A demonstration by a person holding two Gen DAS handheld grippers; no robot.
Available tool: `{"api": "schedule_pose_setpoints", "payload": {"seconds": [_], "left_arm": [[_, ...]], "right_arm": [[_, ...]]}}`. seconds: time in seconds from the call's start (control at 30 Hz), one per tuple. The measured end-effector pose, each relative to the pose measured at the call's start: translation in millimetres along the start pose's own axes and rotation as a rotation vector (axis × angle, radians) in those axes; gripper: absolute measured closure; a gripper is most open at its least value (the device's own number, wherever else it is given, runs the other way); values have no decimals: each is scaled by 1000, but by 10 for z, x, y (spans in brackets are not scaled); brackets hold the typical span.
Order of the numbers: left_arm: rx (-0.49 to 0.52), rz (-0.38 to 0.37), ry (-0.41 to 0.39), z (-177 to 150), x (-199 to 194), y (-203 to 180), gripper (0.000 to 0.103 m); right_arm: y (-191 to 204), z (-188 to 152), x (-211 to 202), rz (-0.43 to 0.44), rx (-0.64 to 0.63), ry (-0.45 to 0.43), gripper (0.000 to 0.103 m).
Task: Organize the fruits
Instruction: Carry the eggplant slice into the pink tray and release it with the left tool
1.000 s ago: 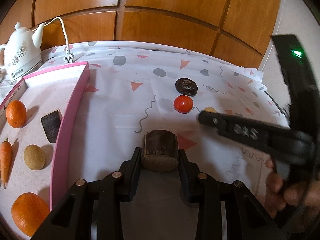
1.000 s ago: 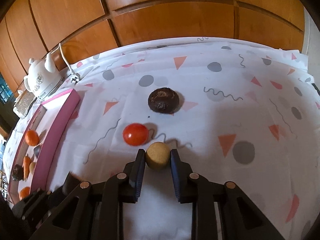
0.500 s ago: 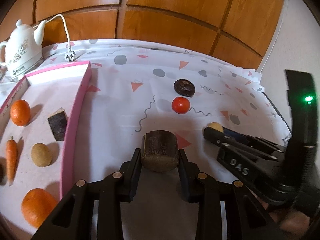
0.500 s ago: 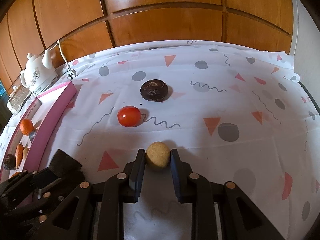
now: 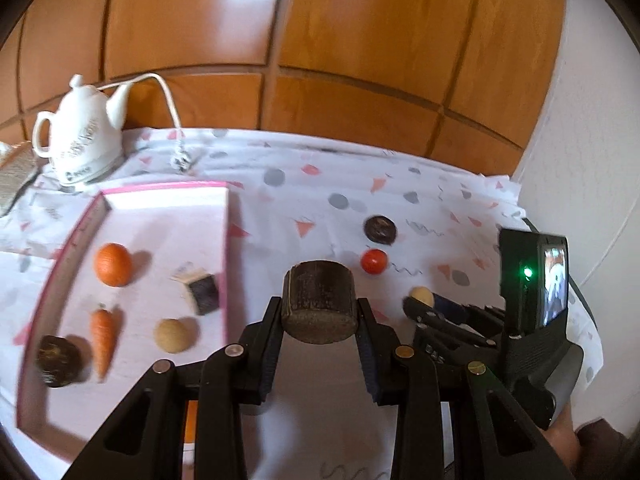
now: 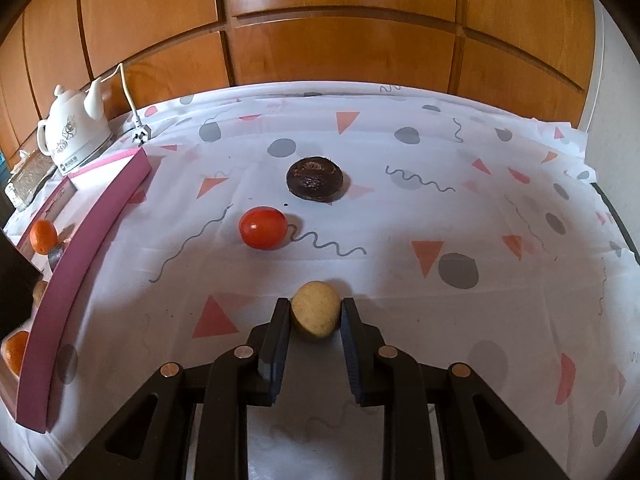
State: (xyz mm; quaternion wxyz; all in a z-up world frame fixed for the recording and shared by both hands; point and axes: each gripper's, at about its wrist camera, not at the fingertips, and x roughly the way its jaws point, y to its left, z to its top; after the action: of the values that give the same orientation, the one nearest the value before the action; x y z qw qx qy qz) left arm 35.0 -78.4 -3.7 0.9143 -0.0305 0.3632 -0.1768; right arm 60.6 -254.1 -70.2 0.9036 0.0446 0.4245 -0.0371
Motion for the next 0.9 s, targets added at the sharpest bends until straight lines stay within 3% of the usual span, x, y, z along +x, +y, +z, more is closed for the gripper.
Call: {"api": "schedule_pose_setpoints", "payload": {"seconds": [0.33, 0.63, 0.9], "left_arm": [[-70, 116, -29, 29, -146, 479, 68], [-114, 192, -36, 7, -216, 842, 68], [-134, 310, -14, 112, -125, 1277, 68]], "right_arm": [[235, -35, -13, 16, -25, -9, 78], [244, -56, -9, 12, -27, -23, 78], [239, -64, -8, 11, -31, -21, 78]]}}
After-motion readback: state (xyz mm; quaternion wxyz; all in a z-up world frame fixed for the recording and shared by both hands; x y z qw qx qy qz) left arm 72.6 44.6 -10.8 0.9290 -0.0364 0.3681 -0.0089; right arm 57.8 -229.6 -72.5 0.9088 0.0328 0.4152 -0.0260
